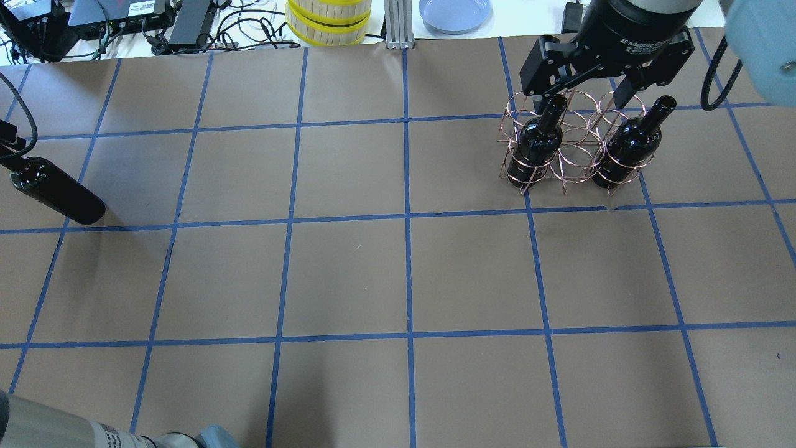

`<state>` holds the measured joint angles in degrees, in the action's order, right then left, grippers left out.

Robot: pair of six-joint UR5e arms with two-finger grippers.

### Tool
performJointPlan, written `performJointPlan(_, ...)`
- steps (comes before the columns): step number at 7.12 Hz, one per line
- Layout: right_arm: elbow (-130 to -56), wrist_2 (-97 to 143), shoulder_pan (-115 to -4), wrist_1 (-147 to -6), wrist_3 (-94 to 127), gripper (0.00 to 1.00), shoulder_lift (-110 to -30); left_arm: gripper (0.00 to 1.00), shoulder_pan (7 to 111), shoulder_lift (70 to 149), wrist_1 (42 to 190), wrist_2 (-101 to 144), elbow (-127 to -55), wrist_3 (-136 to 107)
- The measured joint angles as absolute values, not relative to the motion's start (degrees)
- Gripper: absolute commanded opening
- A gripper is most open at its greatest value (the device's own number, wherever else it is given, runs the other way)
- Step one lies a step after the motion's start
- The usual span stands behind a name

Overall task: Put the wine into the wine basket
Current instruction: 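Lower the left gripper over the bottle and close it on the bottle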

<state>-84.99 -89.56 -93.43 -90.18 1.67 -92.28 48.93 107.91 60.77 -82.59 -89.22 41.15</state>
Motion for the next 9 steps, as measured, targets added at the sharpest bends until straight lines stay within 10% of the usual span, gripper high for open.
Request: performJointPlan(9, -84.99, -89.56, -93.43, -90.17, 1.67, 1.00, -92.28, 0.46, 48.95, 108.09, 60.73, -82.42, -89.71, 41.19)
